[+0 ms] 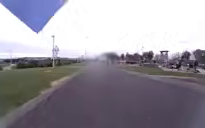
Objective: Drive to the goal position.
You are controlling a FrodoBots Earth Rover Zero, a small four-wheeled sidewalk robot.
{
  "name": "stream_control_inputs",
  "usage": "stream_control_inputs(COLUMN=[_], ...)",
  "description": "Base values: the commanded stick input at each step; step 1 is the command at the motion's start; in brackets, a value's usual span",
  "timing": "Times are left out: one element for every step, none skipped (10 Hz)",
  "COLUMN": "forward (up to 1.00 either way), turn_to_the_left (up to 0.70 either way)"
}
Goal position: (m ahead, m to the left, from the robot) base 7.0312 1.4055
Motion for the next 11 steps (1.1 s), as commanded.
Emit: stream_control_inputs(forward=[0.85, 0.85, 0.85, 0.85, 0.85, 0.85, 0.85, 0.85, 0.85, 0.85, 0.85], turn_to_the_left=[0.0, 0.0, 0.0, 0.0, 0.0, 0.0, 0.0, 0.0, 0.0, 0.0, 0.0])
